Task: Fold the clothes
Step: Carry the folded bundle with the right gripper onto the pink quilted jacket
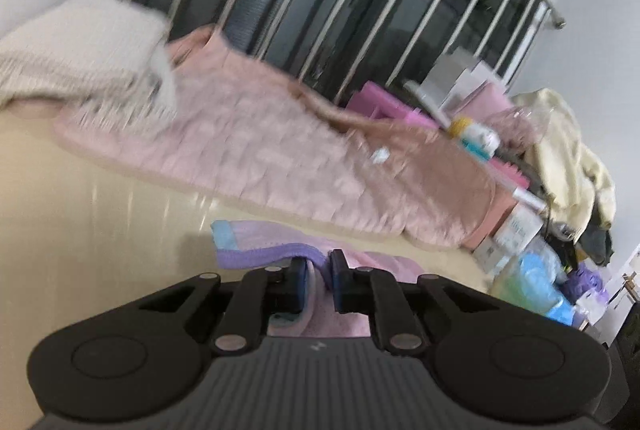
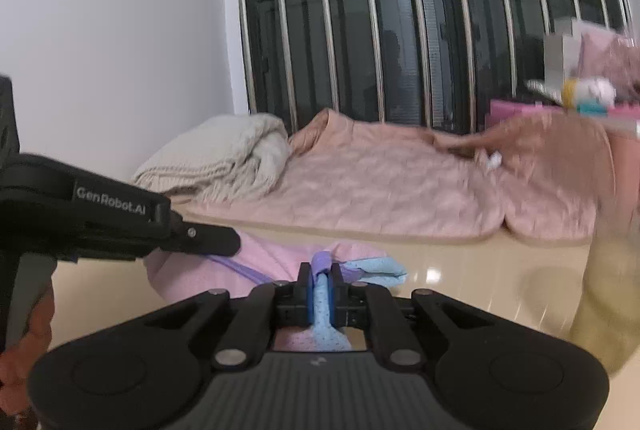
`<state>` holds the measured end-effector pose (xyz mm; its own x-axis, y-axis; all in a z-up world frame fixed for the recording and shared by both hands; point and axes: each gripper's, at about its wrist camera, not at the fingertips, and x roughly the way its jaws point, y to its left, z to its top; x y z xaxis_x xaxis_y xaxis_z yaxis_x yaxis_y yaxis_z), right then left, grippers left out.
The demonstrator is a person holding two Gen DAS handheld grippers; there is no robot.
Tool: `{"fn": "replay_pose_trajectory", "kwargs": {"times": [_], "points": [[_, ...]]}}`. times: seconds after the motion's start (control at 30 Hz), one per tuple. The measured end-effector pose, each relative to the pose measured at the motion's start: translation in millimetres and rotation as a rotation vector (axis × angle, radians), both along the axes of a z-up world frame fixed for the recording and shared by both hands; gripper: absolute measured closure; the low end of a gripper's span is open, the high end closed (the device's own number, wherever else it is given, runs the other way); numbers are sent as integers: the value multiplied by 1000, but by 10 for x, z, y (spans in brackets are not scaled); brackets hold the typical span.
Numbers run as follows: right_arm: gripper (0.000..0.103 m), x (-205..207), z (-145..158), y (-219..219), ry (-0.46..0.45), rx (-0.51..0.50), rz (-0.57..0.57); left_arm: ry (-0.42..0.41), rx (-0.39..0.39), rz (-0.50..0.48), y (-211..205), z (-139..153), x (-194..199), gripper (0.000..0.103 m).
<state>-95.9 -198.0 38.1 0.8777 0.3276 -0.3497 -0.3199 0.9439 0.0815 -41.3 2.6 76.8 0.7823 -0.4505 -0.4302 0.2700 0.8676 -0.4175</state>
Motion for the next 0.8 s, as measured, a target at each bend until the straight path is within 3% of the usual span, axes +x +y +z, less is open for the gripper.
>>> {"fn": "replay_pose_trajectory", "kwargs": {"times": [0.37,0.53,0.63,0.73,0.8], "points": [[97,971,945,-38,-165,31,-74,-151,-24,-16,-126,906,1096,98],[97,1533,1232,-27,-231,59,-112,-246,-18,-27,-143,1156,1643,98],[97,1952,1191,-20,-259,45,-117,-249,6,-25,-178,1056,2025,98],[97,2470,906,3,-198,20,-116,-166,59,-6,-246,638,2508,98],[97,2808,575,14,-106,5,-124,-71,119,-8,-318,204,2788,98]]}}
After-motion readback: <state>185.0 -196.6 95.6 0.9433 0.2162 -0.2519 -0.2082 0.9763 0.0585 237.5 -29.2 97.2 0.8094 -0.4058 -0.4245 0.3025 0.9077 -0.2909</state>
